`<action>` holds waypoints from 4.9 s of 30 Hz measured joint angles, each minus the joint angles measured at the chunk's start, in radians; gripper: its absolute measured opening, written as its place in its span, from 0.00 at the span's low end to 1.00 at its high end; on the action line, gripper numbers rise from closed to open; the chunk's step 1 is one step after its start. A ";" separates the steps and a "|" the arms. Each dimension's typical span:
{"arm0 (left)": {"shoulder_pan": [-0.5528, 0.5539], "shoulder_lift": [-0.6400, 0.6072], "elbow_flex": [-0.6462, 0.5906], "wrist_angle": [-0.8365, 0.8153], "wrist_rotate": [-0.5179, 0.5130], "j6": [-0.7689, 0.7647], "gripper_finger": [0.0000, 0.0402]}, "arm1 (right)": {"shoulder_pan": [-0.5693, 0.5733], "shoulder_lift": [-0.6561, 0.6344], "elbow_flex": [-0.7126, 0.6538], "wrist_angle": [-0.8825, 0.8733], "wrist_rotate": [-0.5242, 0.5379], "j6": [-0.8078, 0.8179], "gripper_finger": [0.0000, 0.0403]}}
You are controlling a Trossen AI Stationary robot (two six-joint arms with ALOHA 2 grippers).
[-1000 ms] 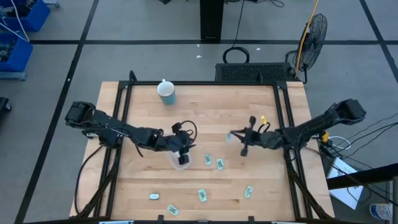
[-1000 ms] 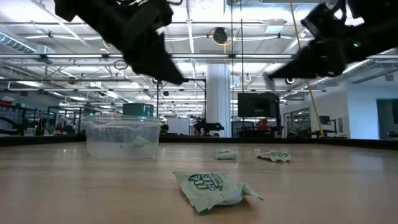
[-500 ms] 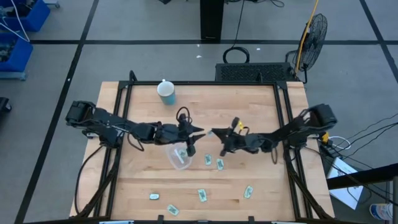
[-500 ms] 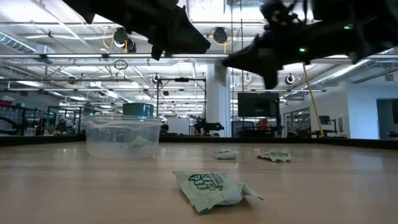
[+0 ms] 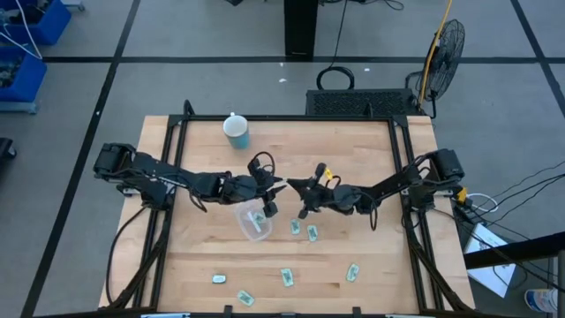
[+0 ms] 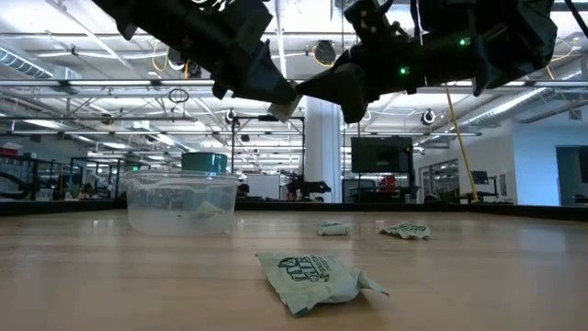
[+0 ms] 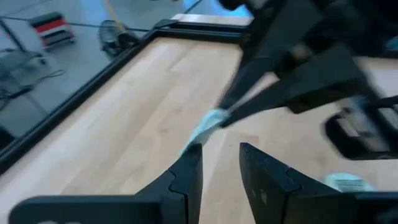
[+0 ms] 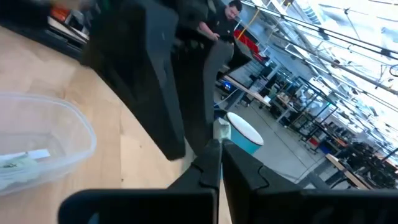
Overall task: Pick and place Stevia / Truvia into bins
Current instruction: Put the stevia packet into the transparent container
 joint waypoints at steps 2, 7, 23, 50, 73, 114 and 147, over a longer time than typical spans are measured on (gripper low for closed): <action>0.000 0.000 0.000 -0.010 -0.006 0.000 0.26 | 0.000 0.000 -0.001 0.002 -0.001 0.000 0.00; -0.004 0.000 0.000 -0.037 0.019 0.000 0.16 | -0.005 0.000 -0.001 -0.021 0.080 -0.001 0.00; -0.010 0.001 0.000 -0.111 -0.043 0.080 0.31 | -0.011 -0.001 -0.001 -0.114 0.029 0.135 0.00; 0.029 0.001 -0.001 -0.120 0.035 0.077 0.03 | -0.026 -0.002 -0.001 -0.059 -0.077 0.184 0.05; -0.187 -0.015 -0.002 -0.737 0.219 -0.318 0.03 | -0.026 -0.001 -0.002 -0.163 -0.076 0.236 0.29; -0.133 -0.020 0.000 -0.563 0.121 -0.223 0.33 | 0.133 -0.079 -0.082 -0.765 -0.466 0.876 0.29; -0.058 -0.019 0.000 -0.058 0.043 -0.069 0.33 | 0.041 -0.032 -0.082 -0.036 0.001 0.165 0.03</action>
